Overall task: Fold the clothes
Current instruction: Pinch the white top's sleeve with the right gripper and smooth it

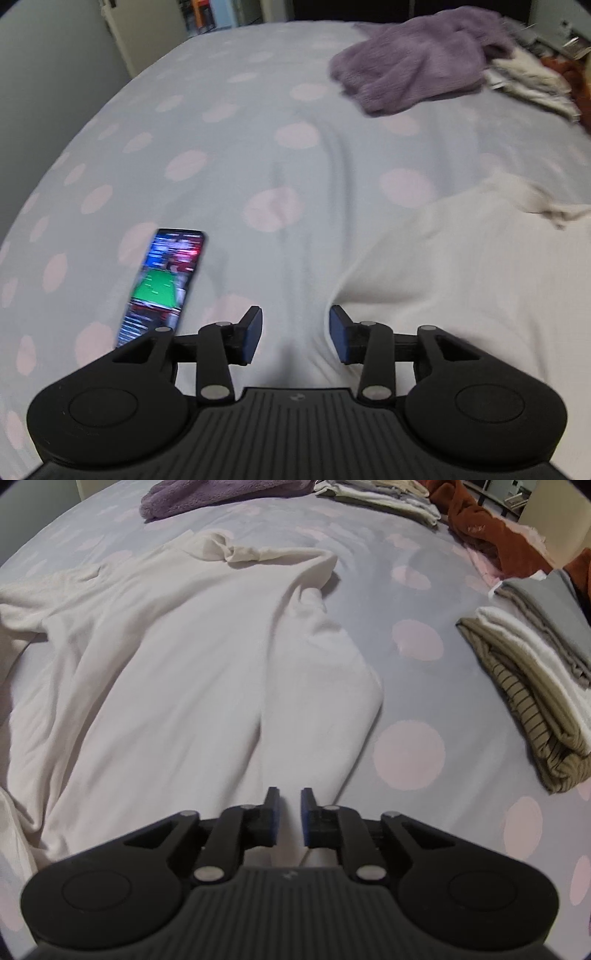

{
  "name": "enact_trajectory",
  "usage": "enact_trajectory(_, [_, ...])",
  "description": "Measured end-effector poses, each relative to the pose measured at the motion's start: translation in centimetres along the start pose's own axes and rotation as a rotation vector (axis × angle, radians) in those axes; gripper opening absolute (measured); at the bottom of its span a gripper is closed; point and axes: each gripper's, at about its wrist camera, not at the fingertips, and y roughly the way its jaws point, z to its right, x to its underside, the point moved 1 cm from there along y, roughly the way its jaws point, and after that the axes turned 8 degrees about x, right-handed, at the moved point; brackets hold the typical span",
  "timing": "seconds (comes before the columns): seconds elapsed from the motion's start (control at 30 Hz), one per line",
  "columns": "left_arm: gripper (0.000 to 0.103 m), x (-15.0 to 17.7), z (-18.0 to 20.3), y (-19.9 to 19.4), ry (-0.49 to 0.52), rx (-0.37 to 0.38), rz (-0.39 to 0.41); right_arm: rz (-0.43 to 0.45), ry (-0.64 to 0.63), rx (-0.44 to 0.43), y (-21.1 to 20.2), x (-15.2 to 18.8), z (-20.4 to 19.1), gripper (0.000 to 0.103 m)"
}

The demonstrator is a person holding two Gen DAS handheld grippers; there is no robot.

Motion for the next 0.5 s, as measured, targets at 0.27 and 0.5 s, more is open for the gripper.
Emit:
enact_trajectory(0.27, [0.038, 2.8, 5.5, -4.0, 0.03, 0.166, 0.083, -0.08, -0.004, -0.006, 1.2, 1.9, -0.4, 0.027])
enact_trajectory(0.5, [0.038, 5.9, 10.6, -4.3, 0.107, 0.332, 0.045, -0.058, 0.111, -0.027, 0.4, 2.2, 1.9, 0.004])
